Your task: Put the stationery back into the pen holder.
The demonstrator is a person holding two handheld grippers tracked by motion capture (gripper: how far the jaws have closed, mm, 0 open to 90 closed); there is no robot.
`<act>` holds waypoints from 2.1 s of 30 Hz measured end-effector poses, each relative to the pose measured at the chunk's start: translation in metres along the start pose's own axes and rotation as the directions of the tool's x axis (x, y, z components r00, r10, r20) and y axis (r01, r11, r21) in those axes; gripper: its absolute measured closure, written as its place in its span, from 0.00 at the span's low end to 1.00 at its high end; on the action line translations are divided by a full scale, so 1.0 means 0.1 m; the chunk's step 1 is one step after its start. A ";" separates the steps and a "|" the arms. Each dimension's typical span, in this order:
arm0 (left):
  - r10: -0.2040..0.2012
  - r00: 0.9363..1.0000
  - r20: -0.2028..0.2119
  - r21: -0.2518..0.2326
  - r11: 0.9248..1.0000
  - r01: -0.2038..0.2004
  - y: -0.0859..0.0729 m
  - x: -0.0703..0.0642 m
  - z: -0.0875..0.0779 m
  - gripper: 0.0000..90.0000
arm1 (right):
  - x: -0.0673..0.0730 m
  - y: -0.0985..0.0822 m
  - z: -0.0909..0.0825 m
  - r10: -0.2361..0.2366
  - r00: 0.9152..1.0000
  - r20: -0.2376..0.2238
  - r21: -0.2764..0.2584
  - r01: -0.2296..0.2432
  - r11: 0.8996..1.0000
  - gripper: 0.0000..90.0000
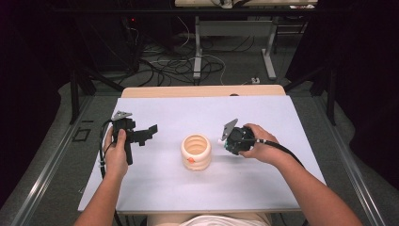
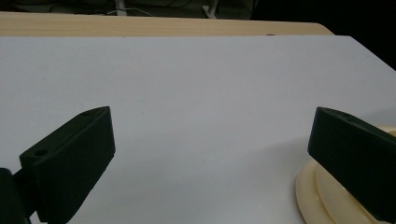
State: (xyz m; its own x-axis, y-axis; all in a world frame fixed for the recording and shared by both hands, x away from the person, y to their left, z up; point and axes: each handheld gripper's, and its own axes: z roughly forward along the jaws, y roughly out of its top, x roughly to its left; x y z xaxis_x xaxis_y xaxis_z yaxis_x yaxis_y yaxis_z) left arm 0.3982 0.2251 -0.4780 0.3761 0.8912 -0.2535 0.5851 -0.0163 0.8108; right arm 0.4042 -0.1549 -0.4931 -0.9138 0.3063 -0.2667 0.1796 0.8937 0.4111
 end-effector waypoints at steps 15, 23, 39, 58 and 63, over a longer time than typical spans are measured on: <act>-0.001 1.000 -0.002 0.001 1.000 0.001 0.00 0.00 0.00 0.01 | -0.12 0.06 -0.13 0.147 0.987 0.065 -0.135 -0.138 0.981 0.73; -0.007 1.000 0.003 -0.008 1.000 0.007 0.01 0.00 -0.01 0.01 | -0.16 0.07 -0.21 0.235 0.970 0.068 -0.206 -0.217 0.954 0.73; -0.010 1.000 0.002 -0.008 1.000 0.010 0.01 0.02 -0.02 0.01 | -0.13 0.20 -0.31 0.335 0.942 0.021 -0.387 -0.301 0.872 0.73; -0.013 1.000 -0.001 -0.009 1.000 0.013 0.02 0.03 -0.04 0.01 | 0.08 0.46 -0.45 0.354 0.933 -0.064 -0.565 -0.327 0.758 0.73; -0.016 1.000 0.004 -0.016 1.000 0.016 0.02 0.03 -0.05 0.01 | 0.13 0.51 -0.42 0.354 0.931 -0.083 -0.614 -0.328 0.718 0.73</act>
State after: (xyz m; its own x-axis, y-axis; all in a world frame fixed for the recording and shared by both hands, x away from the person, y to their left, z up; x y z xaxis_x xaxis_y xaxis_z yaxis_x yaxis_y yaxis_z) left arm 0.3968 0.2299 -0.4738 0.3692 0.8898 -0.2684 0.5797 0.0052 0.8148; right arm 0.3860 -0.1189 -0.4393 -0.8176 0.5750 -0.0307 0.2048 0.3401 0.9178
